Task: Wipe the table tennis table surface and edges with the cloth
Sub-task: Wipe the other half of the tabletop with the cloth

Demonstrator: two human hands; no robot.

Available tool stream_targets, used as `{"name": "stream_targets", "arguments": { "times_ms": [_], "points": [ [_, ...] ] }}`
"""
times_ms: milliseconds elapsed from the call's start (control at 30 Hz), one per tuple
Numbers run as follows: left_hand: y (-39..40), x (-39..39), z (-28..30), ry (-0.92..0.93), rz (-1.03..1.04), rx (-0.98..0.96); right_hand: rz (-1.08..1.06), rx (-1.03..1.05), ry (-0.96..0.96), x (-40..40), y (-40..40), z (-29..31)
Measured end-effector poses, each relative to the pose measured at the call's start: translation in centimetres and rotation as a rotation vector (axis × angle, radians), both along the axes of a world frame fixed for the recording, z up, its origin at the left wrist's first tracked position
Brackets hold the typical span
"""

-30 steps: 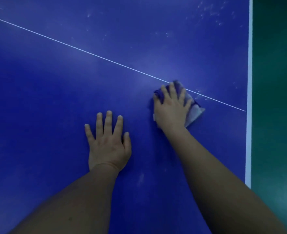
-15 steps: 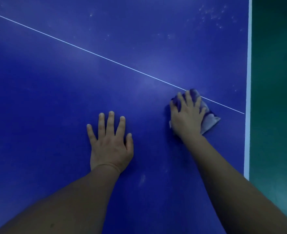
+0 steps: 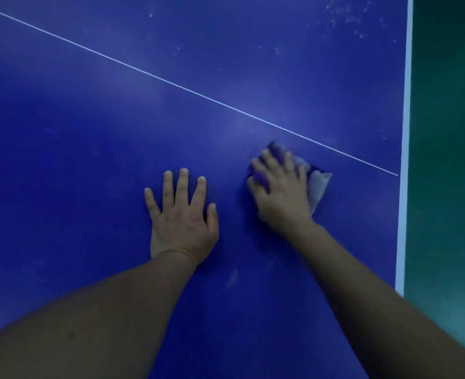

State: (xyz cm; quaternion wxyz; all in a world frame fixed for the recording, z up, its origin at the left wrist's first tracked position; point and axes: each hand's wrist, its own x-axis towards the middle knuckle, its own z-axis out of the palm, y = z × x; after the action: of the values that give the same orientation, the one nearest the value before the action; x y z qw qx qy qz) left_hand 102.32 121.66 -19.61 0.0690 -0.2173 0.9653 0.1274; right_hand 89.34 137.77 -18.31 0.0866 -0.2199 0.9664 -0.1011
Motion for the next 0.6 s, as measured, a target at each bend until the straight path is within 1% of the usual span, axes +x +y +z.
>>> {"name": "stream_targets", "arguments": {
  "times_ms": [100, 167, 200, 267, 333, 367, 400, 500, 600],
  "points": [
    [-0.1, 0.0, 0.0, 0.015, -0.007, 0.011, 0.25, -0.033, -0.049, 7.4, 1.7, 0.1],
    [-0.1, 0.0, 0.1, 0.02, -0.012, 0.01, 0.31, -0.027, -0.091, 8.5, 4.7, 0.5],
    [-0.2, 0.0, 0.1, 0.018, -0.015, 0.012, 0.282, -0.016, -0.095, 8.0, 6.0, 0.6],
    [-0.3, 0.1, 0.1, 0.021, -0.021, 0.018, 0.115, -0.006, -0.096, 6.0, 6.7, 0.9],
    [-0.3, 0.2, 0.2, 0.029, -0.038, 0.04, -0.058, -0.021, -0.095, 4.1, 5.0, 1.0],
    [-0.4, 0.2, 0.4, 0.035, -0.046, 0.05, -0.098, -0.025, -0.085, 3.9, 3.6, 0.9],
    [-0.4, 0.2, 0.5, 0.041, -0.051, 0.055, -0.094, -0.034, -0.079, 4.2, 2.0, 0.9],
    [-0.6, 0.4, 0.7, 0.051, -0.084, 0.063, 0.078, -0.09, -0.081, 8.9, -0.6, 0.8],
    [-1.2, 0.8, 1.0, 0.077, -0.146, 0.113, 0.268, -0.06, -0.094, 16.0, 2.3, 0.6]
  ]
}}
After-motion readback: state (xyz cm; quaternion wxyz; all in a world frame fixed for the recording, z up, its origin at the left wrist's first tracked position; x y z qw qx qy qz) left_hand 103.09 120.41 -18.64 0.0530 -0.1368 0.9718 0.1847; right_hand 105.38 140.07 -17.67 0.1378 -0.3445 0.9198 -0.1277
